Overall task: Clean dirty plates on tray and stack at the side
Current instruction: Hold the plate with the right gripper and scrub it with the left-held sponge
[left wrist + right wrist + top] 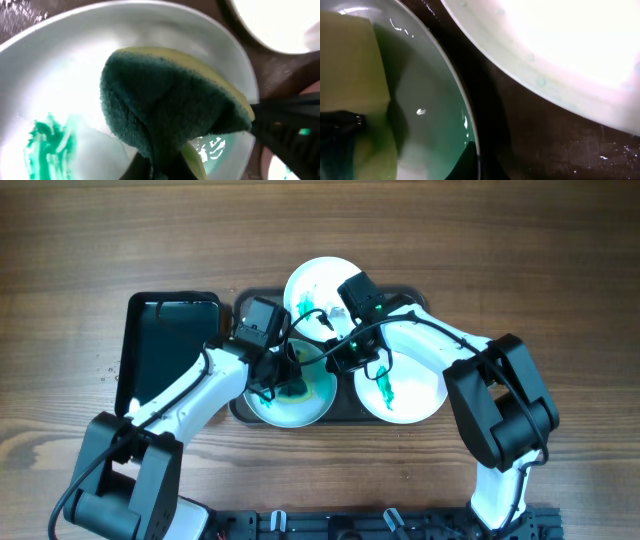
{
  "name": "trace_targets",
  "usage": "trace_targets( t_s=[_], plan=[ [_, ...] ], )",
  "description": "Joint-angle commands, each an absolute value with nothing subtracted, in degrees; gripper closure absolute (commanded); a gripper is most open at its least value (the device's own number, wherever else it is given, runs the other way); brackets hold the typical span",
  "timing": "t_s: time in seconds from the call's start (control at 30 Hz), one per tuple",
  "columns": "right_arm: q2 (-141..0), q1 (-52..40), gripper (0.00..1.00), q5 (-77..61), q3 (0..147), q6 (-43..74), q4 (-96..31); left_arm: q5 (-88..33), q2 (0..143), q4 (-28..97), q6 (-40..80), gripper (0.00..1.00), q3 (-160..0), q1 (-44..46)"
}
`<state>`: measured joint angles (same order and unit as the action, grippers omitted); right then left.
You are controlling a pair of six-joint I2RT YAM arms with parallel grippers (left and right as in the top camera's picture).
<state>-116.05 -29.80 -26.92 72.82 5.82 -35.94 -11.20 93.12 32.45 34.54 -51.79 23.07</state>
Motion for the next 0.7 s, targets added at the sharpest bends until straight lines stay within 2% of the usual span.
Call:
trace_targets(
  t_s=[0.0,0.07,0.2,0.43,0.57,0.67],
  plan=[
    [-115.94,-29.61,0.96,-21.21,74.76,7.70,-36.07,-4.49,93.78,33.54,32.56,0.96,-50.30,22.74],
    [-115.59,-29.67,0.96,-18.09,75.83,7.70,-36.40,-1.41,93.73,33.63,33.47,0.96,-50.33,22.28],
    [-114.91,-29.67,0.96,-13.89,76.16,11.70,-34.41,-2.81,92.86,33.04,33.47,0.96,-51.31,21.78],
    [-114.85,-29.71,0.96,-13.32,76.18,13.76,-30.09,-13.67,92.05,30.09,34.30,0.96,-53.47,22.17],
    [-114.85,-30.92,0.96,-12.12,76.18,16.21,-29.19,-12.71,95.33,25.80,38.04,0.96,-53.47,24.40],
    [-114.85,-32.10,0.96,-7.81,76.16,16.32,-30.94,-6.04,99.31,25.52,38.46,0.96,-53.47,24.82]
  ],
)
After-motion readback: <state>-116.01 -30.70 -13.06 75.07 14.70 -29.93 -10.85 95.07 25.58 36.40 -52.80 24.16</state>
